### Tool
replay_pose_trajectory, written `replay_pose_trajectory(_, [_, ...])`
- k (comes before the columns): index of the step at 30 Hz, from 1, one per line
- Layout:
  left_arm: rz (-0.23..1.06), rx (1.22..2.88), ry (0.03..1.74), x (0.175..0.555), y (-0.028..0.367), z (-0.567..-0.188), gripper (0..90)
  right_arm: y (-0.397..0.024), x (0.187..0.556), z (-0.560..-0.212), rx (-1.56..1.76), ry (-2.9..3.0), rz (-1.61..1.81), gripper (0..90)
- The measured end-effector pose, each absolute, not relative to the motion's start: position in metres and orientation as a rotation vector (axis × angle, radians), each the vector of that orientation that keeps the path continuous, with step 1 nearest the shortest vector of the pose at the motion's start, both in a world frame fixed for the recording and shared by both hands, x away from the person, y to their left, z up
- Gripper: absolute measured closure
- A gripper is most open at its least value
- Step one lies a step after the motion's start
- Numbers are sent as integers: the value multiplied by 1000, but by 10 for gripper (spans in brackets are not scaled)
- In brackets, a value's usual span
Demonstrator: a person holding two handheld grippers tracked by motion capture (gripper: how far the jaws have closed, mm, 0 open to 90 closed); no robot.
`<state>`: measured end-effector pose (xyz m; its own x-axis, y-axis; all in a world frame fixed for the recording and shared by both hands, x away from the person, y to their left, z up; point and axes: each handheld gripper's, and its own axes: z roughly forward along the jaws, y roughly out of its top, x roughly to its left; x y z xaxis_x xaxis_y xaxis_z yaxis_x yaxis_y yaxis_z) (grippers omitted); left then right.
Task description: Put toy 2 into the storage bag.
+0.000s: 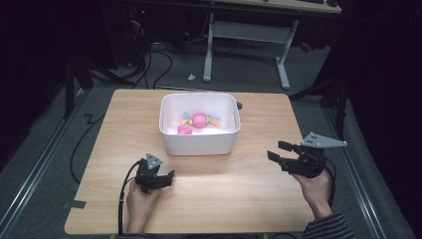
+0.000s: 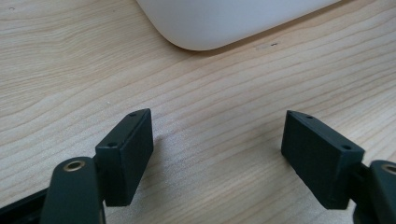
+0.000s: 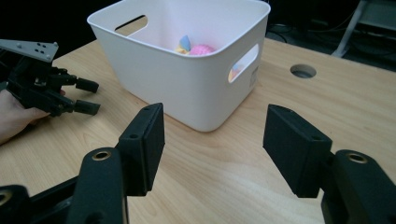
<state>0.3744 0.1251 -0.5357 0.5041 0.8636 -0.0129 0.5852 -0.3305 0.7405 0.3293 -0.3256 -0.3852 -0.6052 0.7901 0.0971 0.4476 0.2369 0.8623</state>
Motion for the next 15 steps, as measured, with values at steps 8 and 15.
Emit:
replay_pose_trajectory(8, [508,2046,1183,374,125,-536,255,-325,327,-404,1183,2164,1333,391])
replay_pose_trajectory(15, [508,2046,1183,374,125,-536,255,-319,331,-417,1195,2162,1312,392])
